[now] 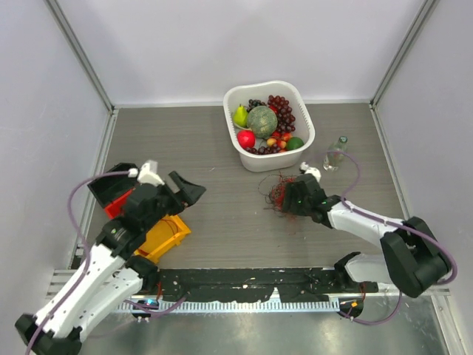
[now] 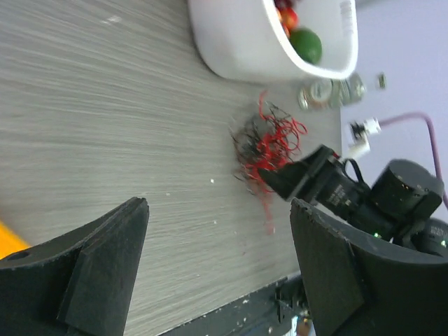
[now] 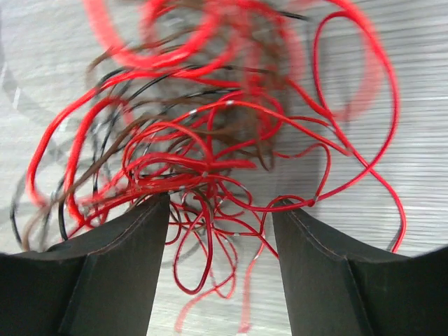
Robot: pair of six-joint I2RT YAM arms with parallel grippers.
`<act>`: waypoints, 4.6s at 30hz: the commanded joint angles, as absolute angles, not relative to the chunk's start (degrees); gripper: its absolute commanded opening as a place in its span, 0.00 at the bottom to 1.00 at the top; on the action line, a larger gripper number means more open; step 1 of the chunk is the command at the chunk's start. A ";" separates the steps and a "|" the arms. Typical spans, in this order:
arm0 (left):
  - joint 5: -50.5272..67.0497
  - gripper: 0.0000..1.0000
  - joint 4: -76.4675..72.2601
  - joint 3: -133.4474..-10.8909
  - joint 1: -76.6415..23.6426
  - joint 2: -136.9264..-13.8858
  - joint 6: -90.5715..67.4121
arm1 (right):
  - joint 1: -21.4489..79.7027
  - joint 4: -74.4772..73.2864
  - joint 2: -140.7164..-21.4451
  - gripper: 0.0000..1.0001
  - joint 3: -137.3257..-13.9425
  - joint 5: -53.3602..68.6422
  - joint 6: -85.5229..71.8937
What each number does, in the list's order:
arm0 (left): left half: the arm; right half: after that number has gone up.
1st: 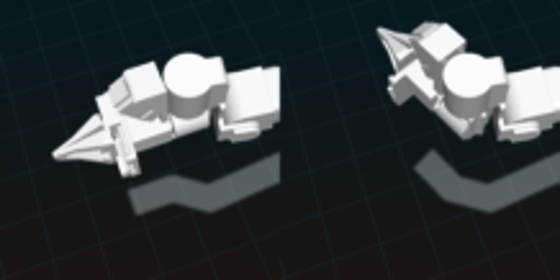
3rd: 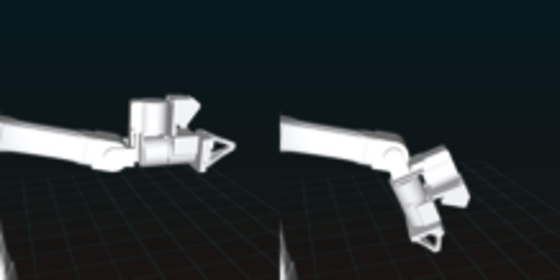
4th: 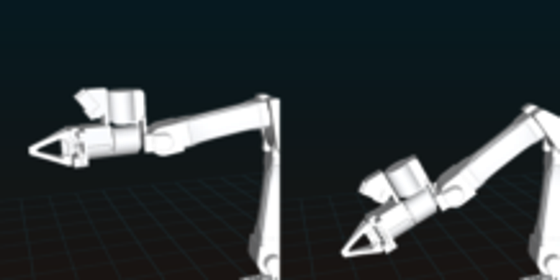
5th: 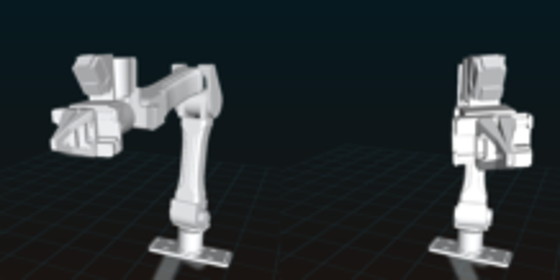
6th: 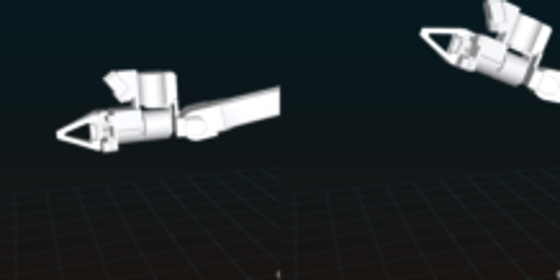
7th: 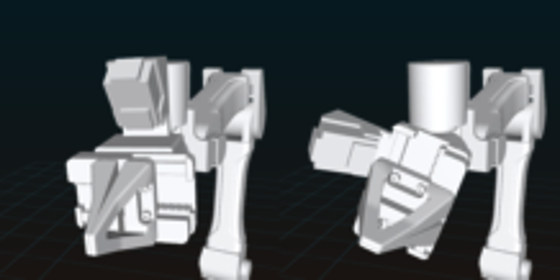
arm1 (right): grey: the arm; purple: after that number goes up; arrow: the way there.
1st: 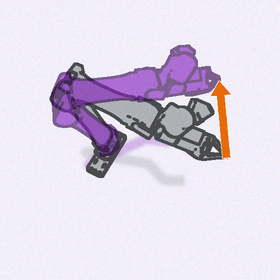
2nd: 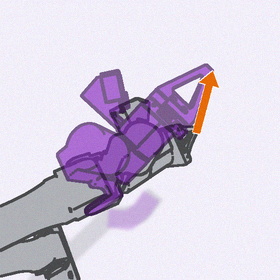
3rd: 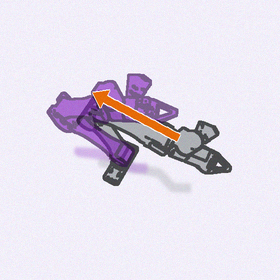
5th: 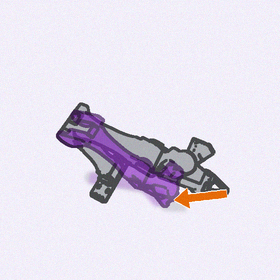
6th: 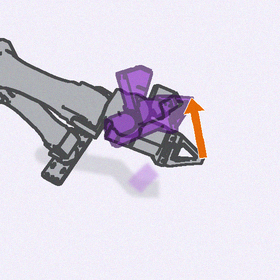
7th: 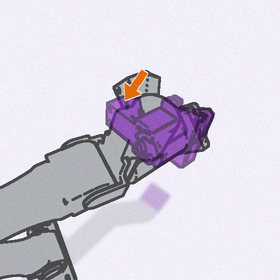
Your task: Untangle the cables
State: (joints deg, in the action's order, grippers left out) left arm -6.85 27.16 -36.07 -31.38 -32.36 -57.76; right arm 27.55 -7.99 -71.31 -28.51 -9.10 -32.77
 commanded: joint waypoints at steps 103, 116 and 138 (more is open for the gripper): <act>16.87 0.00 2.46 -50.44 -43.68 -70.58 -38.58 | 46.32 -5.21 -69.17 0.71 -42.82 -11.34 -39.11; 10.02 0.45 3.53 -43.87 -41.49 -76.90 -45.96 | 46.23 2.55 -73.57 0.62 -29.45 -11.87 -45.09; 15.29 0.49 5.27 -42.80 -42.71 -77.43 -44.47 | 46.23 0.97 -72.33 0.62 -29.88 -11.78 -43.86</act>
